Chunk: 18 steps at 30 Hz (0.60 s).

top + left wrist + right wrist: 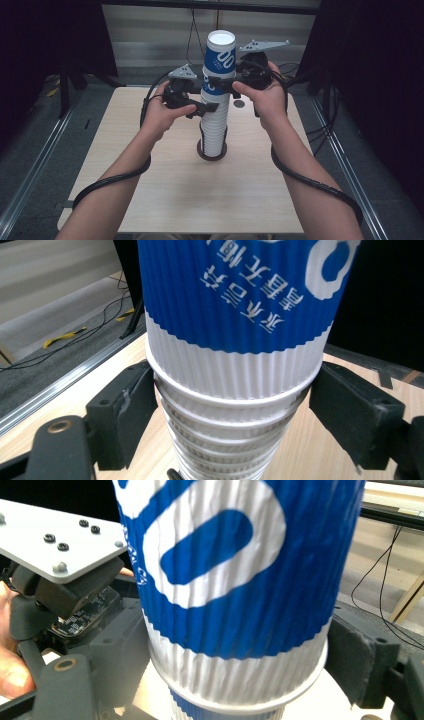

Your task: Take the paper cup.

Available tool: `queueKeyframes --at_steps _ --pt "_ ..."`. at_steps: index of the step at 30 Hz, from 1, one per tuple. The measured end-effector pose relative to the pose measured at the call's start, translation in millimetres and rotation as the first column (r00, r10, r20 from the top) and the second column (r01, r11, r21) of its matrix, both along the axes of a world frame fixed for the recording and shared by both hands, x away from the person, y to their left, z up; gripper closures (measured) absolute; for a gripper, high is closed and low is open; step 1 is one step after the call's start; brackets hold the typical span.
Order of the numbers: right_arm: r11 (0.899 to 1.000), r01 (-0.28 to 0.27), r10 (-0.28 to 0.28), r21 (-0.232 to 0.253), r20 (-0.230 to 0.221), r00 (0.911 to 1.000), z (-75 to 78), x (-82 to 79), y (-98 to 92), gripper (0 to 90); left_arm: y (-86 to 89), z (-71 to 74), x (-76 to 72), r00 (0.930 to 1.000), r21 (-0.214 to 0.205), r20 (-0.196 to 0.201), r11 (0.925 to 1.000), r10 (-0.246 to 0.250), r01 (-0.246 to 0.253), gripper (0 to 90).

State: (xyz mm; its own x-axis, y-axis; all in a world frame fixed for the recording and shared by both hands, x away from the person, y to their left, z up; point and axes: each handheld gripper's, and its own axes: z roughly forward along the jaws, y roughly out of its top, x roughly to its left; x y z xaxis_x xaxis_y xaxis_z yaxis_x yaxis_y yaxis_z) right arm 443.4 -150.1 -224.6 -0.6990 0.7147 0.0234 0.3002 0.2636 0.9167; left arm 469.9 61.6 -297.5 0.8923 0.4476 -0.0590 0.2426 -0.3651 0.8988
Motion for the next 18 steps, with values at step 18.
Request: queueKeyframes --at_steps 18 --pt "1.0 0.006 -0.007 0.024 0.029 0.9996 15.1 -2.1 -3.9 19.4 -0.3 0.1 -1.1 1.0 -0.005 -0.001 1.0 0.004 -0.004 19.4"
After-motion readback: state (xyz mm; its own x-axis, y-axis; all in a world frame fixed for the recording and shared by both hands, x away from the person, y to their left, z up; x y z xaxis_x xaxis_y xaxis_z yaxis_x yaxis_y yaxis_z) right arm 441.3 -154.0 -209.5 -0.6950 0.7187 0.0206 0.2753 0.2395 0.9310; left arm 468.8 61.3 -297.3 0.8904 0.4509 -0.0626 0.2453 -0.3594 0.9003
